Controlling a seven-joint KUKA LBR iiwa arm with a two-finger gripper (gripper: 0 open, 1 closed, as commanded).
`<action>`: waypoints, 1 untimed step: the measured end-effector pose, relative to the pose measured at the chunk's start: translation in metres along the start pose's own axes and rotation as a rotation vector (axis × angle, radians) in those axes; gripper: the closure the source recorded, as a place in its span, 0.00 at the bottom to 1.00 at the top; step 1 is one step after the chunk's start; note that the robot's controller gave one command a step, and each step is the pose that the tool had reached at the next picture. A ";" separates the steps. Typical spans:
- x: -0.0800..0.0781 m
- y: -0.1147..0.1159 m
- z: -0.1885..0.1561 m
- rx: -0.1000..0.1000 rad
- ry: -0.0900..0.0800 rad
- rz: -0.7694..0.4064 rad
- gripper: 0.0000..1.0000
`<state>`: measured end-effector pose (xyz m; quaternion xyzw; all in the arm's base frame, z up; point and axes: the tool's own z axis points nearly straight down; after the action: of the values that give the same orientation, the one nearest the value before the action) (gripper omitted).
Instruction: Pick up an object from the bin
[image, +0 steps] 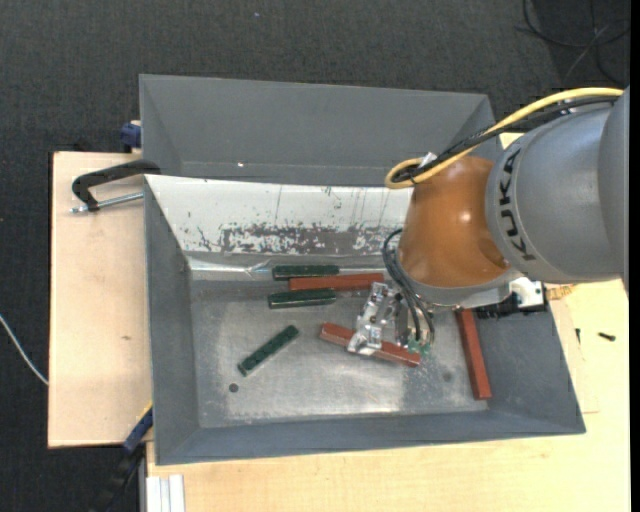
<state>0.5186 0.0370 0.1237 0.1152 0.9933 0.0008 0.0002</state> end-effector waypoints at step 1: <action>-0.001 0.000 -0.011 -0.001 -0.004 0.000 1.00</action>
Offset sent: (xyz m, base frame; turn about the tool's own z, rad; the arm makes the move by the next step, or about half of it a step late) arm 0.0001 0.0001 0.0283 0.0000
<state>0.5195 0.0371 0.1351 0.1149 0.9934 0.0011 0.0021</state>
